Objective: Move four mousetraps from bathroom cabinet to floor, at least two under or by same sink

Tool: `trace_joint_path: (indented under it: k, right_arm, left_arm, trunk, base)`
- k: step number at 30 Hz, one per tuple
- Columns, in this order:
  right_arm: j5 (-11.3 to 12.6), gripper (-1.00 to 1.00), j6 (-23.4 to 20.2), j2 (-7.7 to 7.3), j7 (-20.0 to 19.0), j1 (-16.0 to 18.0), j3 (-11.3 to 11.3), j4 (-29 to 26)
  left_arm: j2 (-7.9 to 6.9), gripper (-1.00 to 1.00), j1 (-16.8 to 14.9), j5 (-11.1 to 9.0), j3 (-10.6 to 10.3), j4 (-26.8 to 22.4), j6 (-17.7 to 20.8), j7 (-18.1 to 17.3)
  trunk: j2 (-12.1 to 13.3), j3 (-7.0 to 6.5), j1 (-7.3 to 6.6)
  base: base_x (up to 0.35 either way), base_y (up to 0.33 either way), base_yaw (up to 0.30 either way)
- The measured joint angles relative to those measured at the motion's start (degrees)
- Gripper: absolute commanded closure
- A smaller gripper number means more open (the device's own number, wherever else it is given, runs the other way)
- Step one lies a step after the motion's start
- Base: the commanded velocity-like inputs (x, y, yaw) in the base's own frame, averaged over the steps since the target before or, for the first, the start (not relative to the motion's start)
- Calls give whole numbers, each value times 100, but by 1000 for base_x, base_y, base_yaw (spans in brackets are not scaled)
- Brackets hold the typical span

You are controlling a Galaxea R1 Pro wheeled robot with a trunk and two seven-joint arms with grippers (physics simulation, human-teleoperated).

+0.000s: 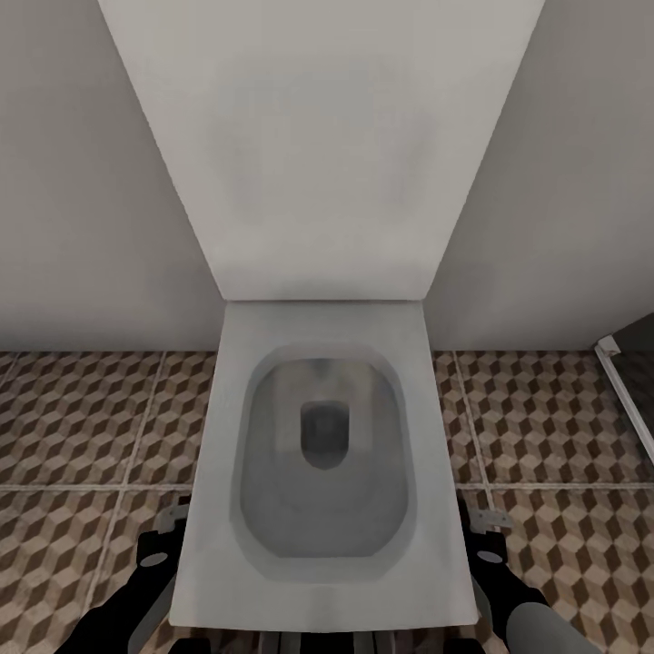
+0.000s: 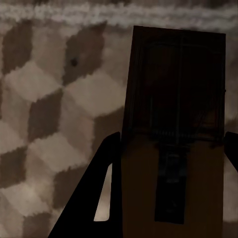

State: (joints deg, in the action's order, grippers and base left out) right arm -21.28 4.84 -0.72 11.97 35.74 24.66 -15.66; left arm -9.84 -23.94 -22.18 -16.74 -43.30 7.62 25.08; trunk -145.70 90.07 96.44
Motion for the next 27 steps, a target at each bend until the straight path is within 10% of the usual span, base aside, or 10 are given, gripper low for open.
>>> trace_joint_path:
  k: [27]
  right_arm:
    - [-17, 100, 432, -1, -81, -6, 85, -14]
  left_arm:
    - [-10, 100, 0, 4, 7, 225, -376, -16]
  trunk:
    - [-11, 178, 17]
  base:
    - [0, 0, 0]
